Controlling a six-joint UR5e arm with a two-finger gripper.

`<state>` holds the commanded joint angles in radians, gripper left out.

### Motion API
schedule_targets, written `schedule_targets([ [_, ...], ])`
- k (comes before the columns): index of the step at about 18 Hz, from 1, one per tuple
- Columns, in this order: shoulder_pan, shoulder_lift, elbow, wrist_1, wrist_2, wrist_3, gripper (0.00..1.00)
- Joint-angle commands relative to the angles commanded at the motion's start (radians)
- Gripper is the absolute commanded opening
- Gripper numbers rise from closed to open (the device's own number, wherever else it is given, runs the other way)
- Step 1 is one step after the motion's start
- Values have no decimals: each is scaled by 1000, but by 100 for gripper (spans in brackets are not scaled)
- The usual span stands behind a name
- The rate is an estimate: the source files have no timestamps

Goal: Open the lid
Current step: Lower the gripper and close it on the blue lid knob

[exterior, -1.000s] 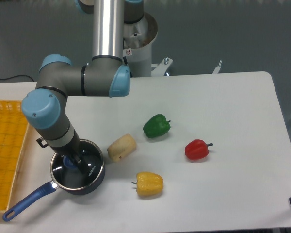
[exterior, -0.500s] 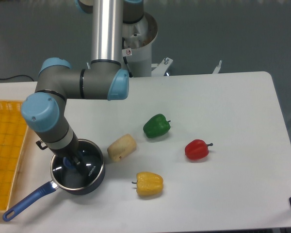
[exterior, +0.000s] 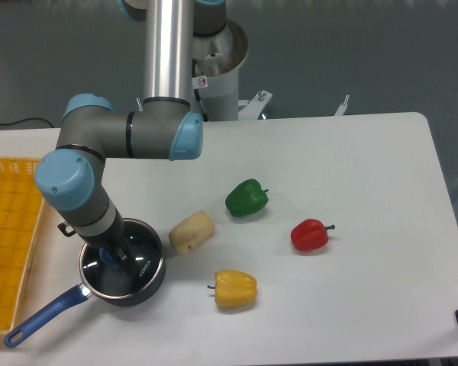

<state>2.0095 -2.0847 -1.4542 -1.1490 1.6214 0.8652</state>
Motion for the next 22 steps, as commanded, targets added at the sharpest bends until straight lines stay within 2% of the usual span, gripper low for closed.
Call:
schedule_targets([
  [7, -2, 0, 0, 0, 2, 0, 80],
  [16, -3, 2, 0, -2, -2, 0, 63],
  [22, -2, 8, -2, -2, -11, 2, 63],
])
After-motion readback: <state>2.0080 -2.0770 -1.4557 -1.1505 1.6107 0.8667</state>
